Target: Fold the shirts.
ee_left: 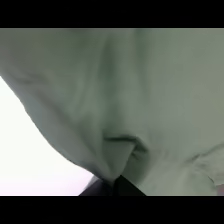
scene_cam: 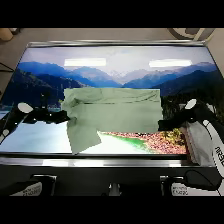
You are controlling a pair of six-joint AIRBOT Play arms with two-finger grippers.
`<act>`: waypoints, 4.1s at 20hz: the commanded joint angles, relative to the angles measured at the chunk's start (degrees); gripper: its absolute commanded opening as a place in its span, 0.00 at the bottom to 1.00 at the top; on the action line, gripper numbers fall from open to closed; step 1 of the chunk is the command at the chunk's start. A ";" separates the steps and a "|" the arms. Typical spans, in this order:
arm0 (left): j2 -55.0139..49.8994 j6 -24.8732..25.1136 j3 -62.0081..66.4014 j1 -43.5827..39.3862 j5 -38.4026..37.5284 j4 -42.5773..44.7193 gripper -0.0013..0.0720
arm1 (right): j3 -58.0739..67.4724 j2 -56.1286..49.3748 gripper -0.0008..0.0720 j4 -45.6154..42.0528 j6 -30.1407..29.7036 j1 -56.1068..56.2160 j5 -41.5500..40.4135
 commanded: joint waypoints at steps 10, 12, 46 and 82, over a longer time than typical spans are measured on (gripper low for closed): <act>32.52 -5.33 55.58 6.78 16.35 -0.22 0.05 | 49.27 43.80 0.04 -7.74 -5.44 -0.04 -24.63; 34.97 -8.85 57.42 6.78 17.05 -0.20 0.05 | 49.70 47.50 0.04 -7.78 -4.13 -0.04 -20.76; -24.55 -4.98 39.78 0.83 6.36 11.52 0.05 | 49.70 -23.54 0.04 -14.36 1.64 8.79 -11.34; 13.81 -7.63 -24.02 5.49 -9.44 4.87 0.73 | 7.96 -0.09 0.70 -8.70 -4.44 -1.27 13.16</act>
